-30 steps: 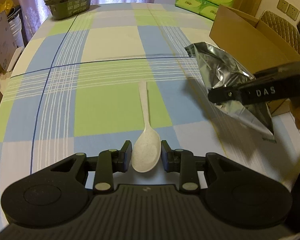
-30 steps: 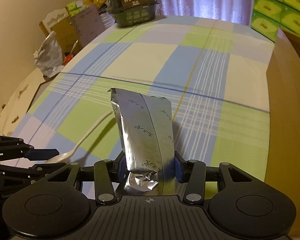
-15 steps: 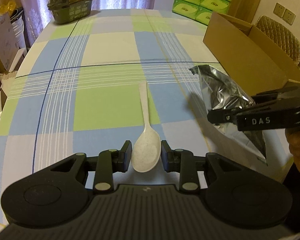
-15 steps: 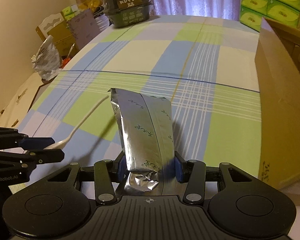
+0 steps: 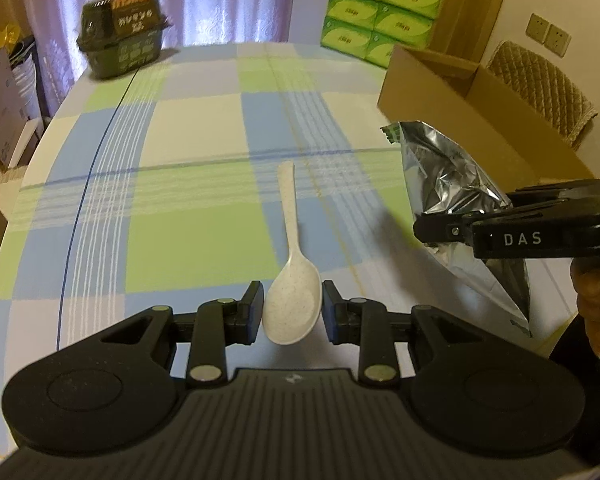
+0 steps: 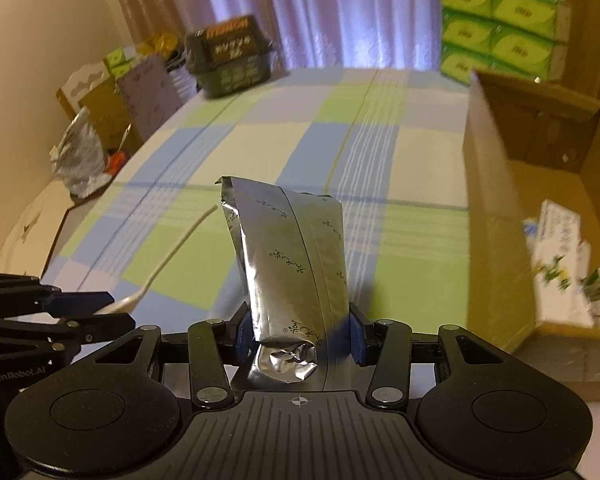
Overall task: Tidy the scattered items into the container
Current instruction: 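Carry the spoon in the left tool while the right tool carries the foil bag toward the box, then lower the spoon into the box and open the left tool while the right tool releases the foil bag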
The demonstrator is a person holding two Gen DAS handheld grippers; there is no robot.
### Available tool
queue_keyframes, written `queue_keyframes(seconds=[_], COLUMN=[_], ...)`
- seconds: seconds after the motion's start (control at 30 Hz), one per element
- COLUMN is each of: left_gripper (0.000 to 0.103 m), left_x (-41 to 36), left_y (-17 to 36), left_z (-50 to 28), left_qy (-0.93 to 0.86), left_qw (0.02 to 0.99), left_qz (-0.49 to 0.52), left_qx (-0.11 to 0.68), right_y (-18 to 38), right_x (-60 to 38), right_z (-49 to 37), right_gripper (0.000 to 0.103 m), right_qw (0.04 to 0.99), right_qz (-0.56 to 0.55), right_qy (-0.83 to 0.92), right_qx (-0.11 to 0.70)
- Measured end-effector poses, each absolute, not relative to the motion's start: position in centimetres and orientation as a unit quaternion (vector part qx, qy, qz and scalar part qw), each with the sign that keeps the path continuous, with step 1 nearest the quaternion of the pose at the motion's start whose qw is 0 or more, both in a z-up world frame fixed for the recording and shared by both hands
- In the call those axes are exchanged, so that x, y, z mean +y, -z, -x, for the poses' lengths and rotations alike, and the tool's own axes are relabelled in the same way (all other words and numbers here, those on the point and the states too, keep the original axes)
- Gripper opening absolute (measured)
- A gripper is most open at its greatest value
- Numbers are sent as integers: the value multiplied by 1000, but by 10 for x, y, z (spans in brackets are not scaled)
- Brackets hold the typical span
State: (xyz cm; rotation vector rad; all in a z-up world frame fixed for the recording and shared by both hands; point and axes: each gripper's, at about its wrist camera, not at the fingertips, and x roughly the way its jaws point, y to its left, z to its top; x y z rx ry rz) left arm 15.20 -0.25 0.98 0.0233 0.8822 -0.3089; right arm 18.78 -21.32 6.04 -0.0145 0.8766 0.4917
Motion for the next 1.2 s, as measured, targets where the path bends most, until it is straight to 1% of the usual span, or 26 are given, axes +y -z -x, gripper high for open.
queue_keyframes(seconds=[0.3, 0.47, 0.6, 0.77, 0.93, 1.2], left_gripper=[26, 26, 26, 26, 26, 26], left_x=[-52, -95, -137, -191, -233, -262], left_y=[-53, -76, -88, -93, -80, -57], left_z=[-174, -189, -200, -213, -229, -254], left_qy=[190, 219, 248, 284, 305, 305], left_qw=[904, 907, 904, 894, 882, 875], left_qz=[-25, -26, -33, -44, -42, -49], left_qx=[381, 360, 347, 343, 356, 372], right_y=[-116, -148, -162, -164, -156, -135], right_x=[-247, -288, -328, -376, -407, -432], right_z=[-200, -213, -224, -238, -251, -272], right_gripper=[49, 49, 49, 49, 49, 49], right_qw=[906, 922, 931, 932, 929, 924], right_qz=[-13, -14, -7, -5, -8, -18], right_qy=[-206, -170, -133, -97, -82, -80], right_qx=[371, 347, 340, 349, 360, 375])
